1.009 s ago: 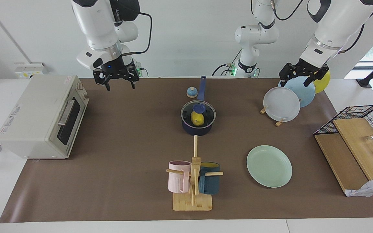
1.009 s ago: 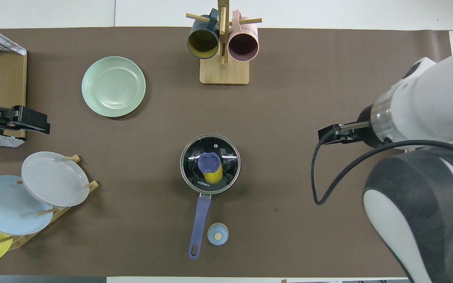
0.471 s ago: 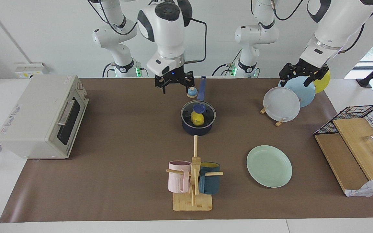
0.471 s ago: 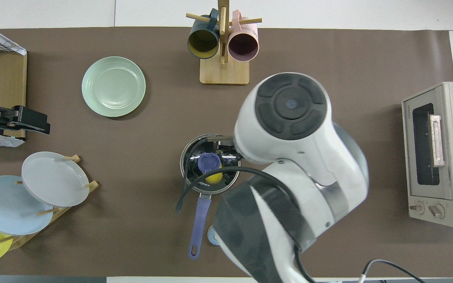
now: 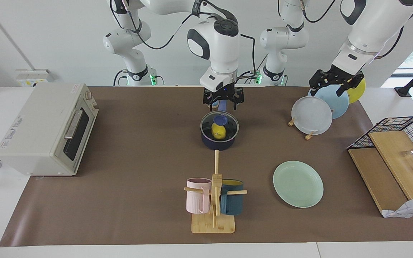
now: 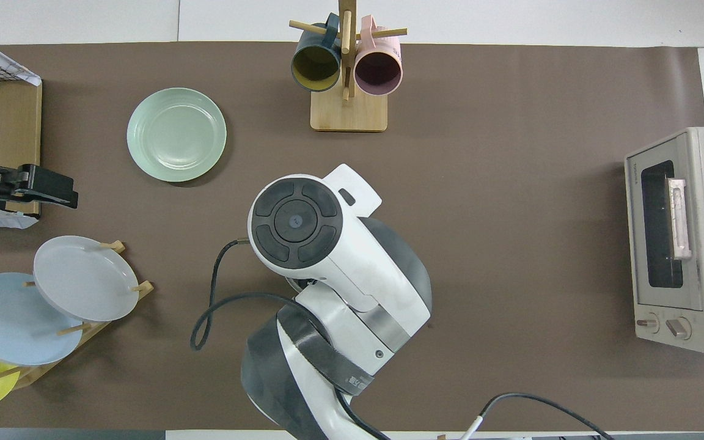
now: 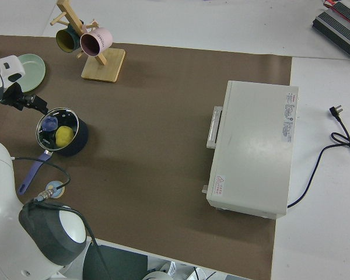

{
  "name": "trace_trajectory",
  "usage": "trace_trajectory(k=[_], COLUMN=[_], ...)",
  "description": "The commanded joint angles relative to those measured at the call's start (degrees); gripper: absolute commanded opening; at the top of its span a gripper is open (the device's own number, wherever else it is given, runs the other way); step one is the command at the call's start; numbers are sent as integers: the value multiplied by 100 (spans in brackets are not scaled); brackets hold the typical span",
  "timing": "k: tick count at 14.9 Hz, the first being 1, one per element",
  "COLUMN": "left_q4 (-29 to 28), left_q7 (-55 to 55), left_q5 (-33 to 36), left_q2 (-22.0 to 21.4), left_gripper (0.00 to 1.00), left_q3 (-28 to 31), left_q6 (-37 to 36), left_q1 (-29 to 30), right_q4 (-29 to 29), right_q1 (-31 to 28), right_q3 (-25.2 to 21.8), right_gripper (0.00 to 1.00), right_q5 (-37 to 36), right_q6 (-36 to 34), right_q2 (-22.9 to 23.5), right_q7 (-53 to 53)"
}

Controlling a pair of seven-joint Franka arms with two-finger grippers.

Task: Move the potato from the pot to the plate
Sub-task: 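Grasp the glass lid knob with the right gripper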

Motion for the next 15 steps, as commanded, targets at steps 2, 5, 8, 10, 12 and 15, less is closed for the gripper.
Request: trace_trajectory(k=[2,5,8,10,12,15], left_q4=[0,0,0,-9,-9,0], left_q7=[3,-15,-6,-15,-23,-23], left_q5=[67,67,67,67,67,67], left_q2=[-58,-58,-58,-58,-58,-58], left_gripper=[100,100,100,100,100,100], left_q3=[5,5,5,5,5,5], left_q6=[-109,-101,-109,-109,-101,-101], left_q1=[8,0,-27,-27,-27,8], right_q4=[-620,-710,-868,-877,-886,-895], right_q1=[82,82,73,73,65,65], right_q3=[-19,-19,-19,-1,-1,-1], right_gripper=[100,100,100,100,100,98], right_q5=[-345,-477,-469,-460,-442,-433], right_q6=[580,501,607,607,633,686], right_q2=[114,70,26,26,26,26], right_q7=[134,134,151,195,213,204])
